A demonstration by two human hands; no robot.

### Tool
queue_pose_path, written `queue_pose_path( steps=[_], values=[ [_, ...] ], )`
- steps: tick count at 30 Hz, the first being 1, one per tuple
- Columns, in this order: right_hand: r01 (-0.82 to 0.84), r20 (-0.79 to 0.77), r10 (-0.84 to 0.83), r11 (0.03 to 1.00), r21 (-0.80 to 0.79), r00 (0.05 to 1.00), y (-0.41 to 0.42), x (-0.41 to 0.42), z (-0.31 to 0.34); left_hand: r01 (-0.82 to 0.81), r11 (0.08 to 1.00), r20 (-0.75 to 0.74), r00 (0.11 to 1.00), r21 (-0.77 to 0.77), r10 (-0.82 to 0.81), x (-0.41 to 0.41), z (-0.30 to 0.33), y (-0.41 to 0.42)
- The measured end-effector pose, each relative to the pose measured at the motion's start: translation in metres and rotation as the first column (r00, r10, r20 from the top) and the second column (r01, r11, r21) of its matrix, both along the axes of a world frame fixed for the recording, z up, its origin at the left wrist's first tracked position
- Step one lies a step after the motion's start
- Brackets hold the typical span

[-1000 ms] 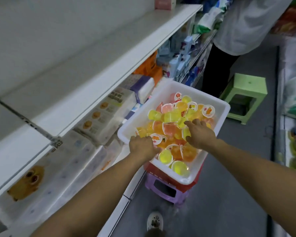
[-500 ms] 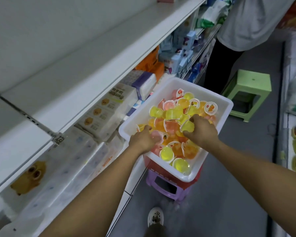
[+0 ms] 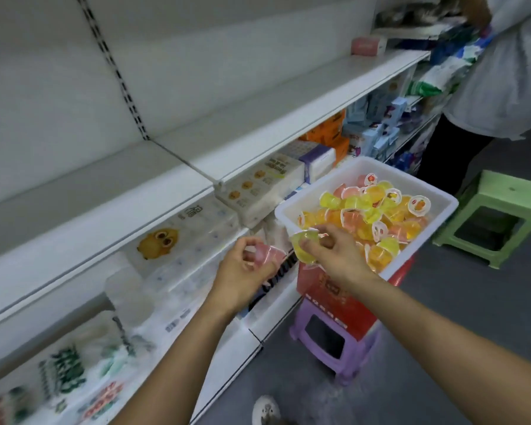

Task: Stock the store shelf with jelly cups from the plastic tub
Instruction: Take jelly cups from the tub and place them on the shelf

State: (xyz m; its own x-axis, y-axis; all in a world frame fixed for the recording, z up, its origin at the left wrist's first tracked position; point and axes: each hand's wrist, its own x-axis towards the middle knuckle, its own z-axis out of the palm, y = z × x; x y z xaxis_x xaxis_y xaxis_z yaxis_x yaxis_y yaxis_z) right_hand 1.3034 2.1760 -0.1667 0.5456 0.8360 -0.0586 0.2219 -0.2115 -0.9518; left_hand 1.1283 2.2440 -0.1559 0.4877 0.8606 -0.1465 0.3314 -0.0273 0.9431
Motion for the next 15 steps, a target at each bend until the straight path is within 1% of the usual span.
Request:
queue_pose_path(
  steps=[2,4,8,10,15],
  values=[
    [-0.075,-0.047,0.077,0.996,0.042,0.996,0.004,-0.03,0.011,-0.101,0.994,0.027,0.995,0.043,0.1,-0.034,0.011,-0.01],
    [-0.152,-0.061,0.156,0.986,0.066,0.986,0.011,-0.06,0.021,-0.195,0.978,0.054,0.98,0.08,0.191,-0.069,0.021,-0.018],
    [-0.313,-0.039,0.316,0.948,0.056,0.948,0.026,-0.121,0.041,-0.301,0.936,0.005,0.952,0.183,0.305,-0.144,0.035,-0.024],
    [-0.383,-0.011,0.384,0.922,0.056,0.923,0.032,-0.157,0.052,-0.363,0.907,-0.008,0.928,0.215,0.374,-0.182,0.041,-0.024],
    [-0.518,0.032,0.519,0.845,0.134,0.854,0.052,-0.269,0.08,-0.515,0.802,-0.021,0.838,0.304,0.546,-0.287,0.051,-0.031]
  ],
)
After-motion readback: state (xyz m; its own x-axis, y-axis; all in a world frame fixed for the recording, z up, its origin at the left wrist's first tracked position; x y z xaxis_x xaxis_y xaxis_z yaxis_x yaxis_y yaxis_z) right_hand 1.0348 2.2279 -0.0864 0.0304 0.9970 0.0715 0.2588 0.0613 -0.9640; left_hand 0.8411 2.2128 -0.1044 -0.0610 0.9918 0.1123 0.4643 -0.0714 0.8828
